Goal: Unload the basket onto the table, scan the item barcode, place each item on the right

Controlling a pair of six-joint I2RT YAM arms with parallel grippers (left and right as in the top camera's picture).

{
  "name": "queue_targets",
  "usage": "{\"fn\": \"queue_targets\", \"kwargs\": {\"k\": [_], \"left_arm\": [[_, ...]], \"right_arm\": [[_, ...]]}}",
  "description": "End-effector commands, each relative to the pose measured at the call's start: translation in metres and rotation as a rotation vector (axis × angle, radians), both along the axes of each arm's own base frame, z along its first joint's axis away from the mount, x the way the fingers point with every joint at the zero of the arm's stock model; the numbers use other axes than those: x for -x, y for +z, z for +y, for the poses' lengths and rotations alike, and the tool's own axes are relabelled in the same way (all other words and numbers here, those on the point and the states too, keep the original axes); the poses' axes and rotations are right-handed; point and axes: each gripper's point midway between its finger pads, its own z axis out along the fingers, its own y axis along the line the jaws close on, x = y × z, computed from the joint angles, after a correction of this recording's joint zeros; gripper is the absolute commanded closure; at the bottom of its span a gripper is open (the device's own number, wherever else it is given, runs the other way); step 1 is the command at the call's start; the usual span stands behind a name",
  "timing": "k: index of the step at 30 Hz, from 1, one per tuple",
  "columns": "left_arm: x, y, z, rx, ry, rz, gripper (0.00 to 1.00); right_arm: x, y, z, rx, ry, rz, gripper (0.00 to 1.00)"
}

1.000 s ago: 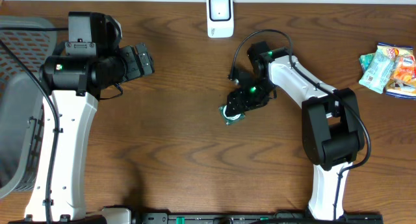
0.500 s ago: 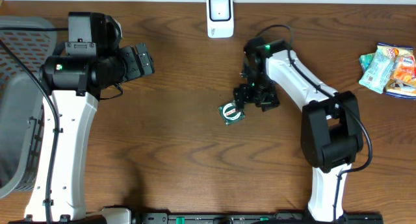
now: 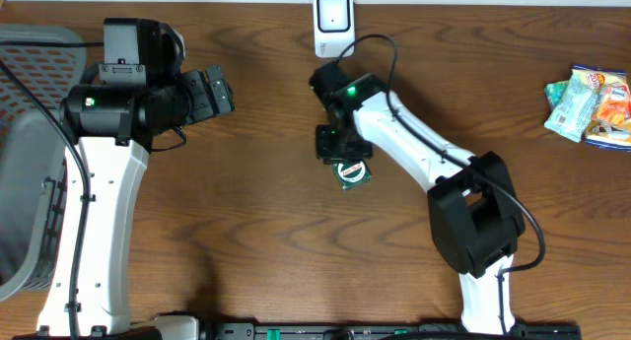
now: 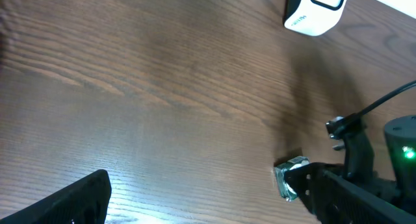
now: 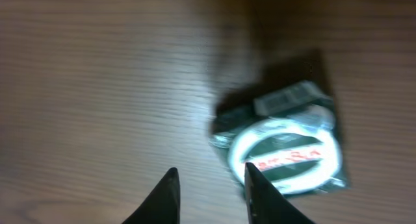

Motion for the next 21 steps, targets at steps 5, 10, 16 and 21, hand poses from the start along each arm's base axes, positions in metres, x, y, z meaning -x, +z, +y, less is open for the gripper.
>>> {"fn": "queue_targets", "kwargs": {"k": [5,10,16,21], "left_arm": [[0.0,0.001,0.002,-0.006,0.001,-0.002,0.02],[0.0,0.001,0.002,-0.006,0.0,-0.001,0.02],[0.0,0.001,0.002,-0.006,0.0,-0.002,0.02],[0.0,0.001,0.002,-0.006,0.0,-0.001,0.02]], "right_arm": [[0.015,-0.006,0.012,0.076,0.011,-0.036,0.98],[0.024,-0.021,-0.01,0.192,0.009,-0.026,0.98],[0.036,-0.036,-0.058,0.318,-0.048,0.053,0.99],[0.023,-0.025,-0.117,0.476,-0.121,0.057,0.99]]}}
